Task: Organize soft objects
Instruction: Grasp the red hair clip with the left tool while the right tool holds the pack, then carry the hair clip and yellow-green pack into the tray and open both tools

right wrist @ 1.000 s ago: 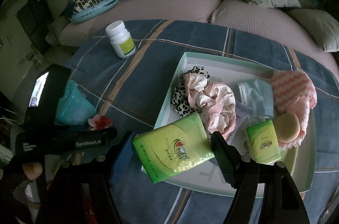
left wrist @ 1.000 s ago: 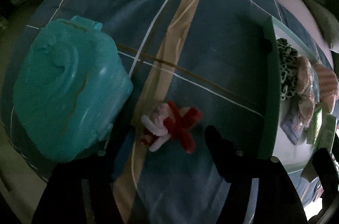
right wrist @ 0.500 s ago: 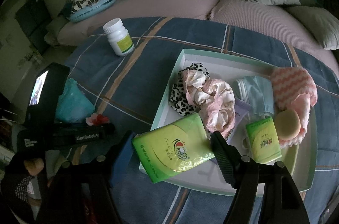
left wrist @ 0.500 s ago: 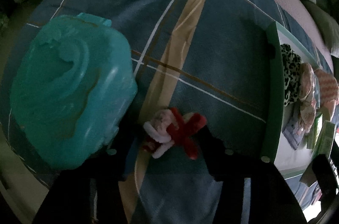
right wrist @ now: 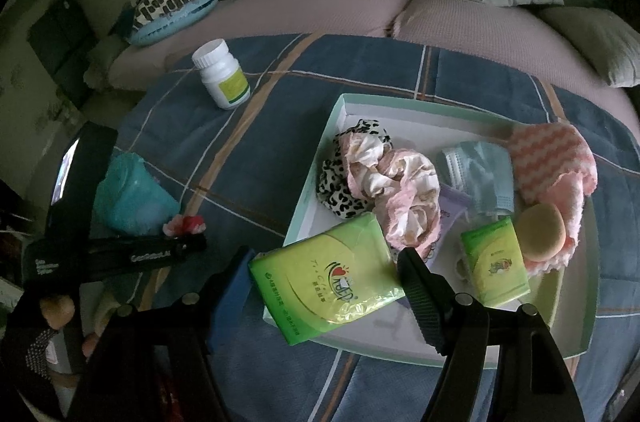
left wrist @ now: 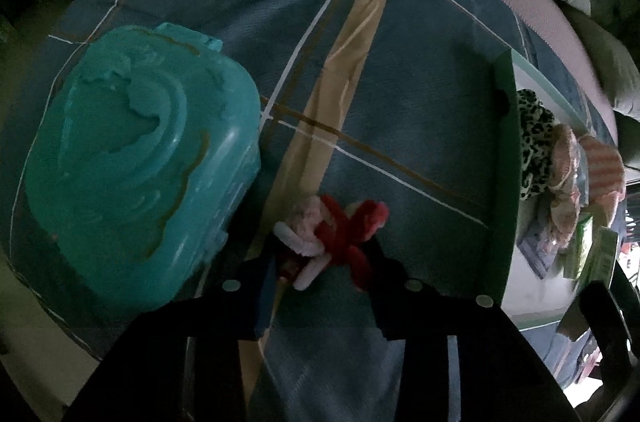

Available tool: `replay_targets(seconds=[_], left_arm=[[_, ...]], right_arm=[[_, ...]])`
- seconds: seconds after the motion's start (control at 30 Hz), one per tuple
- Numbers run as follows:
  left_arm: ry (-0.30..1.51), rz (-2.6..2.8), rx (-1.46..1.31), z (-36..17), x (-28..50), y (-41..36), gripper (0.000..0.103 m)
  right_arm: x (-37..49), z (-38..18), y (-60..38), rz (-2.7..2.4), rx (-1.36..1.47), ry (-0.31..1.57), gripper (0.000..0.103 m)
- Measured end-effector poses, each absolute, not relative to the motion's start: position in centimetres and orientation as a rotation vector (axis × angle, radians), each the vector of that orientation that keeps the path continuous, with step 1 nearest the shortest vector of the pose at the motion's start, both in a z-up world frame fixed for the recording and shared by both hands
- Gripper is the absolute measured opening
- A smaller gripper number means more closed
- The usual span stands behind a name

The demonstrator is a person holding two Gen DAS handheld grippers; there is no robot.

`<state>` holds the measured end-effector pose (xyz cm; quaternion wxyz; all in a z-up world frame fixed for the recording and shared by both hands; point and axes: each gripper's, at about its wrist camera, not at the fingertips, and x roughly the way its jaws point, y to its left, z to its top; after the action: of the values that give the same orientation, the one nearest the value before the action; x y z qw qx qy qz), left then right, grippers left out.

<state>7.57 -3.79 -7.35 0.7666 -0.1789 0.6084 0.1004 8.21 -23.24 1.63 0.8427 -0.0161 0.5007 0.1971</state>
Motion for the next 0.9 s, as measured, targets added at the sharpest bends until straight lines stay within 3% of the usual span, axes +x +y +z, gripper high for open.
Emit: replay_targets(seconds=[0.47, 0.9], left_arm=[[1.227, 0.031, -0.37, -1.7, 7.6, -6.6, 0.039], [1.31, -0.235, -0.317, -3.0, 9.3, -15.6, 0.039]], right_arm=[[8.9, 2.0, -27.2, 0.289, 0.009, 1.06, 0.075], [9.2, -1.0, -32.1, 0.117, 0.035, 1.157, 0.075]])
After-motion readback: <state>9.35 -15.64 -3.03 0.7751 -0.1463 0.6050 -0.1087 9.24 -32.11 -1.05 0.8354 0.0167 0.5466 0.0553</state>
